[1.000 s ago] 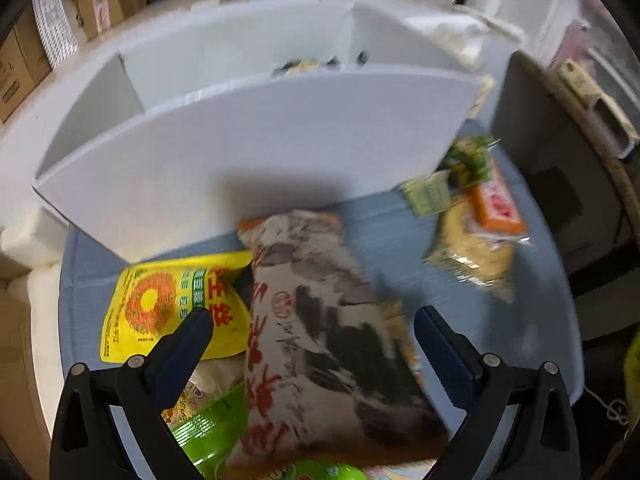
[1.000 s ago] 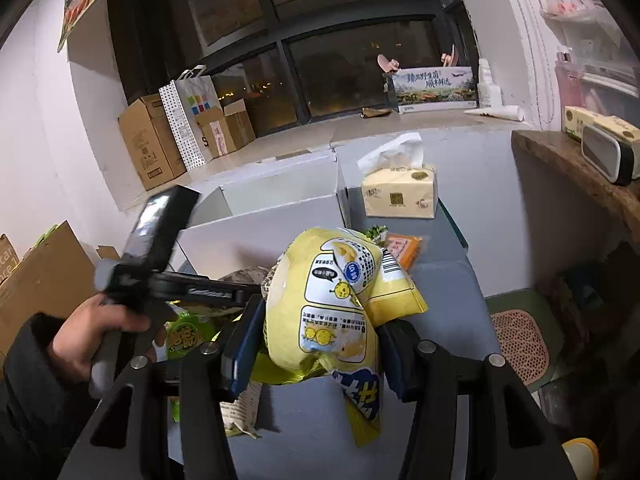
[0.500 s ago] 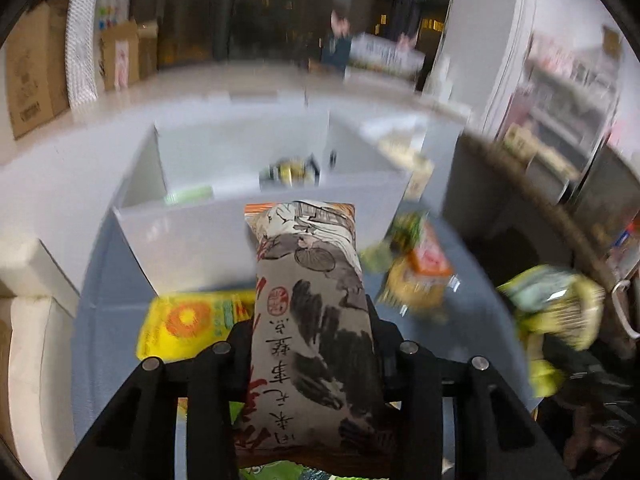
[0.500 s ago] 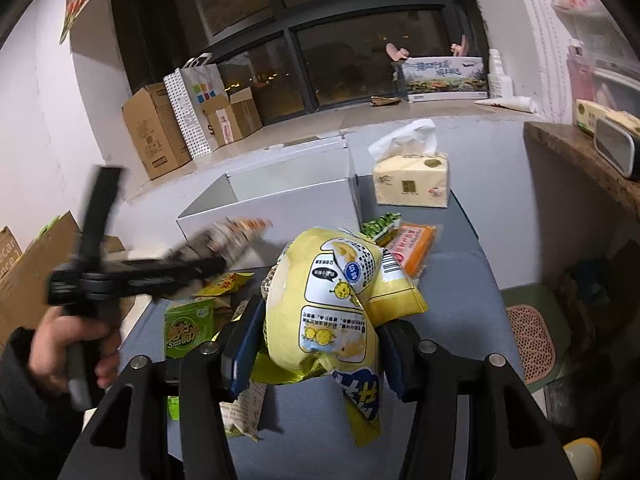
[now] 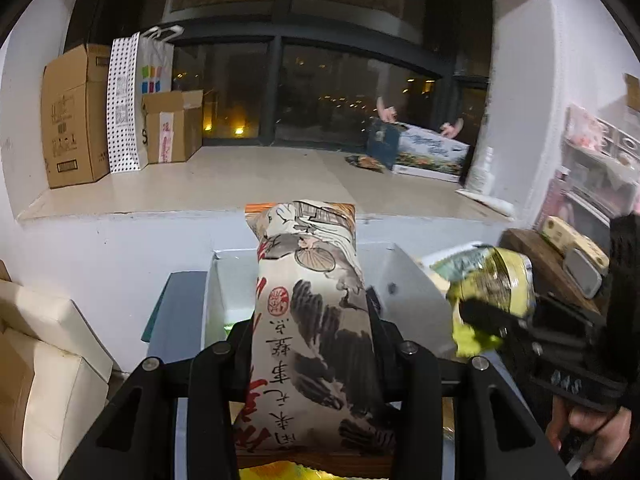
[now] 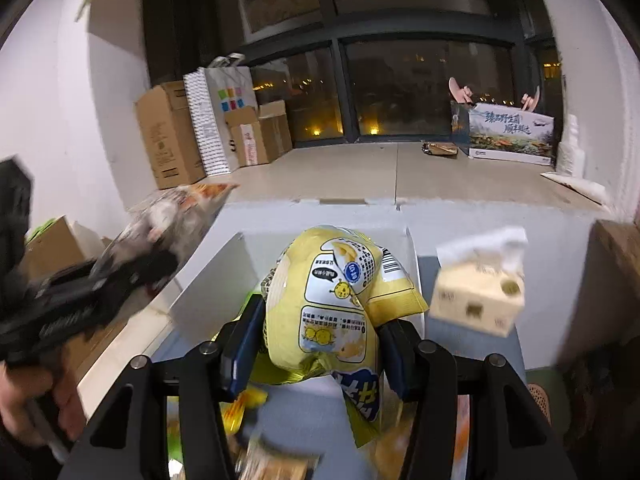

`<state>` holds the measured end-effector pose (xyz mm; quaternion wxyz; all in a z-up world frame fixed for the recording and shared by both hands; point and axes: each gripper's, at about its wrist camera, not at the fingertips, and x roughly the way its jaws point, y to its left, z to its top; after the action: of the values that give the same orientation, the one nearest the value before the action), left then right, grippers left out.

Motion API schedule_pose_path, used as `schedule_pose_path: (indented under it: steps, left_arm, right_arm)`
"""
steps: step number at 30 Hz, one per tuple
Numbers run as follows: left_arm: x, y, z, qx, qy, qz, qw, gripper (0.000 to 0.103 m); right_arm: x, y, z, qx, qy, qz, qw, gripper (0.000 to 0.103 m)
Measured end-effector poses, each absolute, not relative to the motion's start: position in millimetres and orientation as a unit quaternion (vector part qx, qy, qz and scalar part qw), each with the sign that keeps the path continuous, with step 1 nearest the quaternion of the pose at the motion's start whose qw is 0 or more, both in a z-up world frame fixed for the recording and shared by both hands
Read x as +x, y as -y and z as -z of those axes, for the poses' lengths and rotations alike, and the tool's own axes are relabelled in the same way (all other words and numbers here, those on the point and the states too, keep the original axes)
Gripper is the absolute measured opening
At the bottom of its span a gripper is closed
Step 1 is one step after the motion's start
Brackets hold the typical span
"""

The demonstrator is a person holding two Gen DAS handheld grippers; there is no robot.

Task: Organize snacks
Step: 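Drop both held bags into the white box, opening both grippers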

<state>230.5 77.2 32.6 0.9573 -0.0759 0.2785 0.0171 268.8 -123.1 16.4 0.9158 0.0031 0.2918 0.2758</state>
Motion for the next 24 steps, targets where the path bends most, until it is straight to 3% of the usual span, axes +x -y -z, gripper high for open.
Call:
schedule_pose_path:
  steps: [7, 8, 9, 10, 24]
  left_arm:
    - [281, -97, -8, -0.070, -0.304, -0.026, 0.950, 0.050]
    - [286, -99, -4, -0.070, -0.315, -0.026, 0.946, 0.067]
    - [290, -100, -1, -0.068, -0.326, -0.029, 0.942, 0.081]
    - [291, -100, 2, -0.068, -0.329, -0.035, 0.941, 0.103]
    - [224, -85, -19, -0.040, -0.285, -0.048, 0.956, 0.103]
  right_arm:
    - [348, 91, 4, -0.017, -0.343, -0.251, 0.905, 0.062]
    - [356, 90, 9, -0.015, -0.354, -0.241, 0.904, 0.064]
    - [363, 90, 13, -0.004, -0.363, -0.237, 0.901, 0.082]
    - [367, 92, 16, 0.007, -0.368, -0.240, 0.898, 0.101]
    - [317, 119, 5, 0.020, -0.324, -0.256, 0.911, 0.103]
